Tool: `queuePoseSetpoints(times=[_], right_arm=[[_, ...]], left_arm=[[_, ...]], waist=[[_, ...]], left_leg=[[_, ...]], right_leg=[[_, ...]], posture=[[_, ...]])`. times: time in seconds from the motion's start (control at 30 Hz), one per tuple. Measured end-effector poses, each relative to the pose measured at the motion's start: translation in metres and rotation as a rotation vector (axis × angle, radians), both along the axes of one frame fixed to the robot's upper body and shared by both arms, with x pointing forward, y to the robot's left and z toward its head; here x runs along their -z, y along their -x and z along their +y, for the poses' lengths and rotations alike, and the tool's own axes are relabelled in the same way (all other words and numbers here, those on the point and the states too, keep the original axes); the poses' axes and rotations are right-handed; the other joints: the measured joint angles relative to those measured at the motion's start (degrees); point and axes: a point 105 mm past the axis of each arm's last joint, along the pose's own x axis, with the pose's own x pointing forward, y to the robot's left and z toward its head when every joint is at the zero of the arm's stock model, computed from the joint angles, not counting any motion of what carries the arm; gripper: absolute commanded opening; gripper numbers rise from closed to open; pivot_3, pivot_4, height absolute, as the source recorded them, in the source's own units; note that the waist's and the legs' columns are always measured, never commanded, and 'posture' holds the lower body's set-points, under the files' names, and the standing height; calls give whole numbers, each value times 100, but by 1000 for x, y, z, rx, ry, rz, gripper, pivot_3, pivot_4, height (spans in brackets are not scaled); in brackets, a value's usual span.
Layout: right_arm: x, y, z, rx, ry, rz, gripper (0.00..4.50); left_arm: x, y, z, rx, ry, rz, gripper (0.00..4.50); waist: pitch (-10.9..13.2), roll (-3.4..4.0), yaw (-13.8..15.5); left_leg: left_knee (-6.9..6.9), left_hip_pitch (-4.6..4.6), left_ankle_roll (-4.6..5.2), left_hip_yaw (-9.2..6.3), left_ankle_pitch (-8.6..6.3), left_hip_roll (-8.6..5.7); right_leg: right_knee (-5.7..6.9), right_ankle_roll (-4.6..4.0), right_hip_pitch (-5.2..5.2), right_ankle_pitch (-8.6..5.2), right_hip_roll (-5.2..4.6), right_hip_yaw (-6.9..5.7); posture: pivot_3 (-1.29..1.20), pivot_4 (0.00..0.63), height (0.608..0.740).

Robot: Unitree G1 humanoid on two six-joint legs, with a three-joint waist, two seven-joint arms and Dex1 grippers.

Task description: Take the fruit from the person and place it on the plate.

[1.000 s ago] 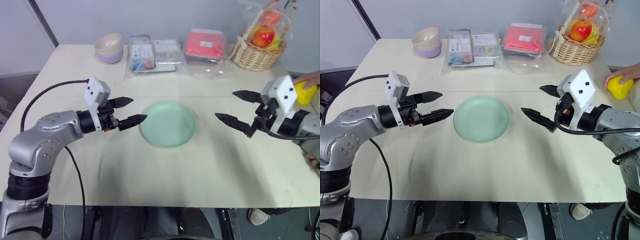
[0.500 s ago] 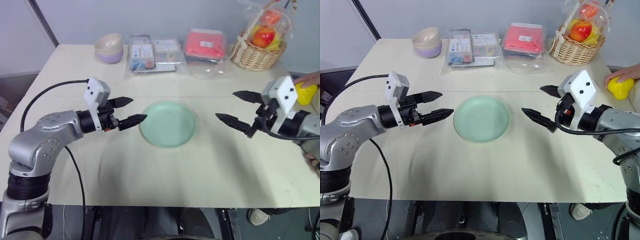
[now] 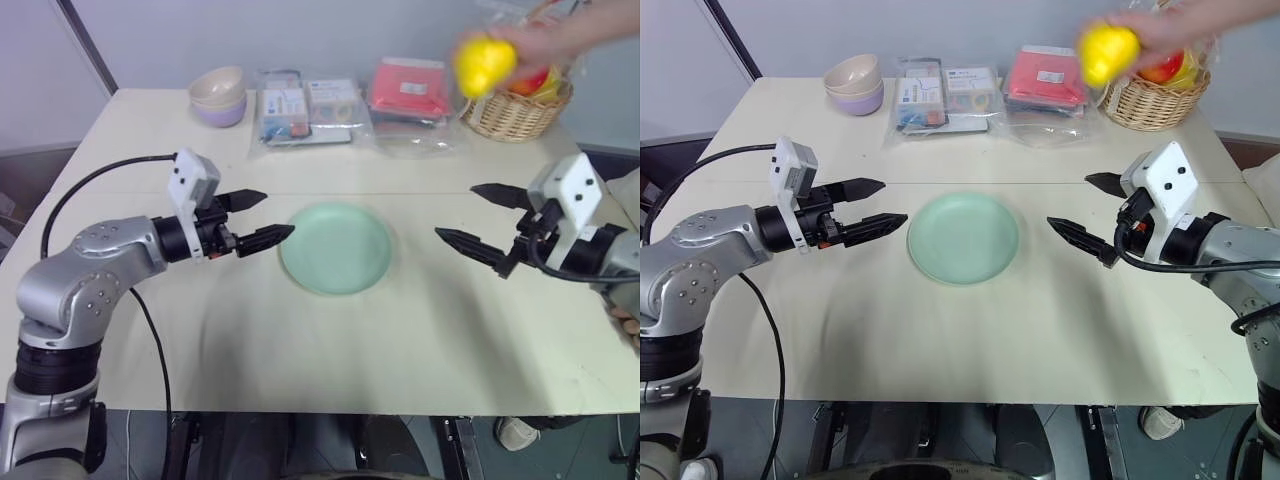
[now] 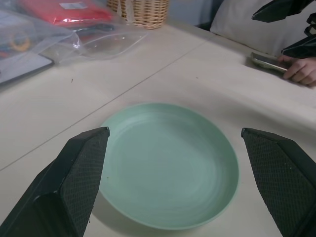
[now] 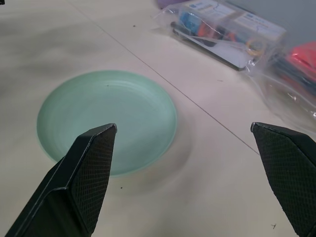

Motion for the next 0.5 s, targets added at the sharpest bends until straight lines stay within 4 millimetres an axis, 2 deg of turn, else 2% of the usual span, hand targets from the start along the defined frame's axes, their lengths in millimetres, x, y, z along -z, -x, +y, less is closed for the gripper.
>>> queuePoseSetpoints(times=[0.33, 0.4, 0.5], right_arm=[[-8, -2, 2, 17, -14, -33, 4450], [-9, -3, 2, 19, -15, -38, 4450], [-8, -3, 4, 15, -15, -35, 4450]], left_arm=[[-1, -3, -1, -8, 12, -7, 4500], [-6, -9, -5, -27, 61, -12, 4500], [-25, -32, -8, -117, 194, -29, 4500]], waist=[[0, 0, 0], [0, -1, 15], [1, -6, 47]], left_leg=[[0, 0, 0, 0, 0, 0], [3, -1, 0, -1, 0, 0], [12, -2, 0, -2, 0, -3]], right_leg=[[0, 0, 0, 0, 0, 0], [-1, 0, 2, 0, -1, -1], [-1, 2, 6, 1, -2, -5]], posture=[[0, 150, 740], [0, 150, 740], [0, 150, 740]])
